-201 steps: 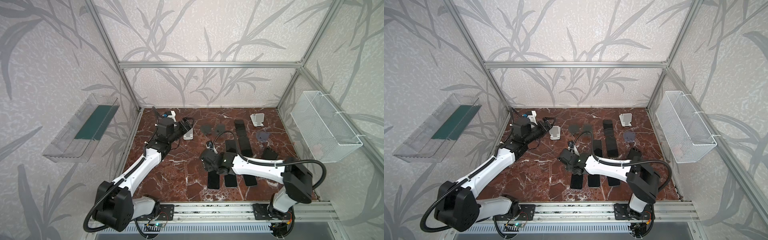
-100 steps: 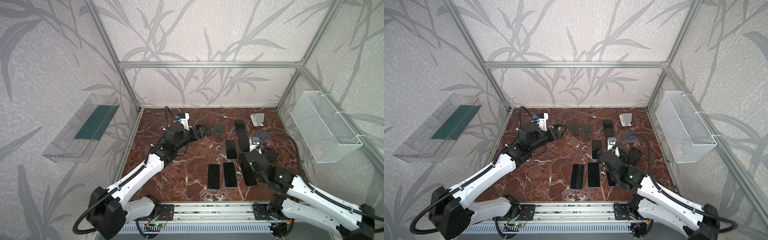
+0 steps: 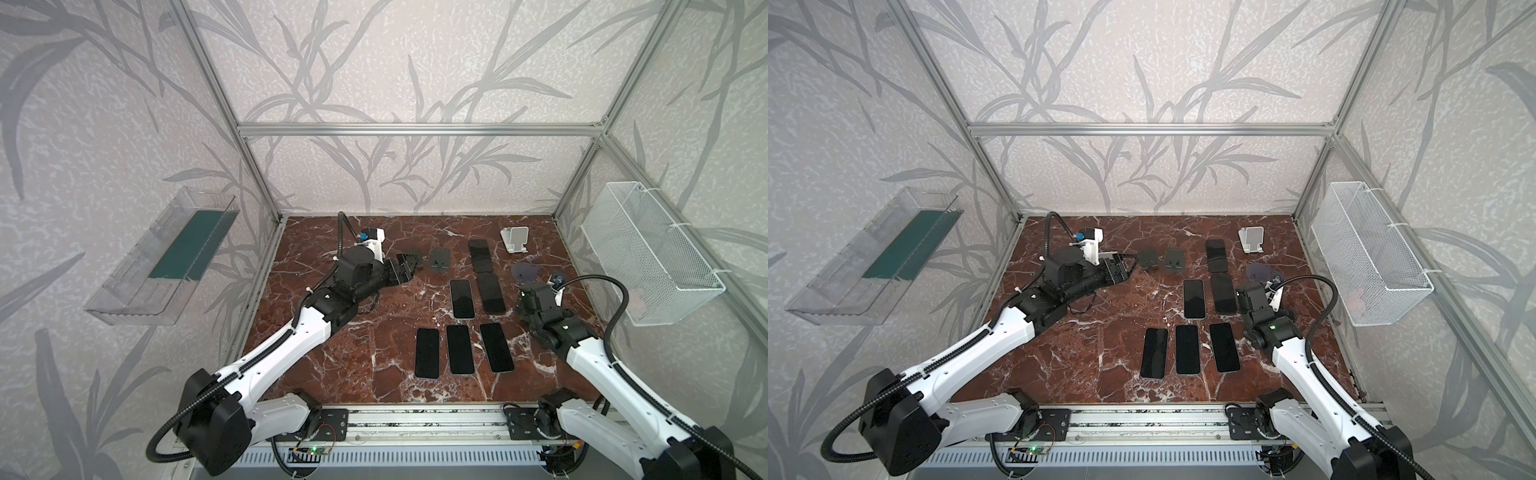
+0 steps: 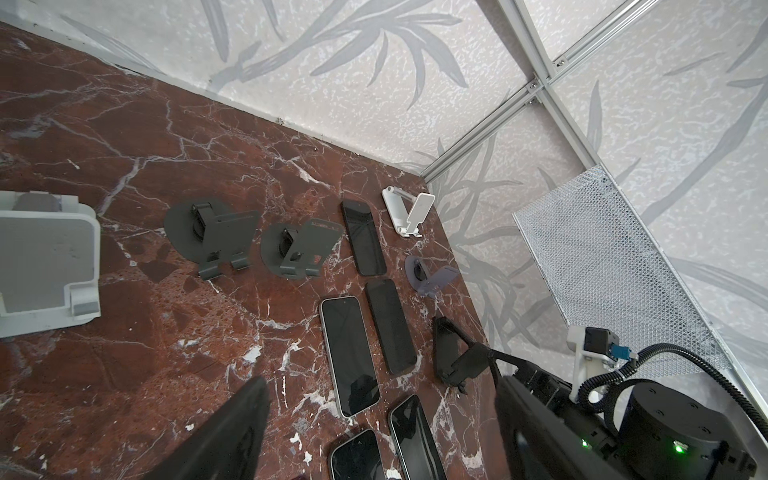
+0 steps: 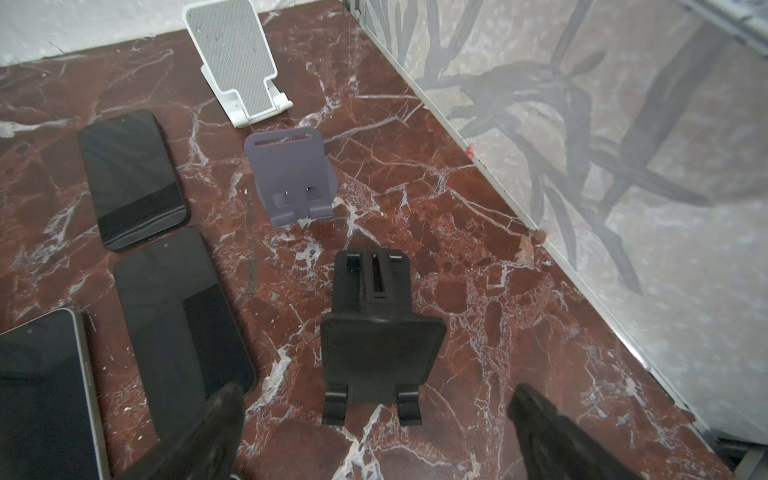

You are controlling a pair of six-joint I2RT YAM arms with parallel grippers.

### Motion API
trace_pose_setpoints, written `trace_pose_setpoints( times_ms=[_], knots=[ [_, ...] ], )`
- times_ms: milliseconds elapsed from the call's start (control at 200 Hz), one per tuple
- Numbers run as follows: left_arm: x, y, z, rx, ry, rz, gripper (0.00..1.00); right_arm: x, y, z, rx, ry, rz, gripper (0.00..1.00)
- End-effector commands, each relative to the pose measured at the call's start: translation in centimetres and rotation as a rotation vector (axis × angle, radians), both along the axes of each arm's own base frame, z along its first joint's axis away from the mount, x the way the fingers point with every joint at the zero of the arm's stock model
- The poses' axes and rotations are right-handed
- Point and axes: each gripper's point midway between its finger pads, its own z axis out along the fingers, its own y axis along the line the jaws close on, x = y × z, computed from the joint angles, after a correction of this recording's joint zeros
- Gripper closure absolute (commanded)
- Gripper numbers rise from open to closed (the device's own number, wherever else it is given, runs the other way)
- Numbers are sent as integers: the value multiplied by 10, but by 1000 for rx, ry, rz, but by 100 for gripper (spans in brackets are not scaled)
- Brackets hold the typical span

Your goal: Remove the phone from the phone stand

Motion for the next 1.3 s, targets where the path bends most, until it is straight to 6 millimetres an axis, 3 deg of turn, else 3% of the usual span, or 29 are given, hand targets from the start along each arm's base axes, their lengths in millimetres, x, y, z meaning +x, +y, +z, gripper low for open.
trace_pose_setpoints(
  times_ms=[0,360,585,690,1075,1295],
  knots=[
    [4,0,15,8,-41,11,14,13,-1,-6,36,-26,5,1],
    [4,0,15,3,-40,9,14,20,-20,-39,145,36,-32,1],
    [4,-1,13,1,-32,8,14,26,-19,-62,260,112,-30,0],
    [5,2,12,11,-33,24,14,29,-16,-69,280,143,-25,7],
    [6,2,11,11,-31,27,14,34,-18,-46,236,42,24,39],
    [6,4,12,14,-35,32,14,40,0,-31,266,20,119,42]
  ],
)
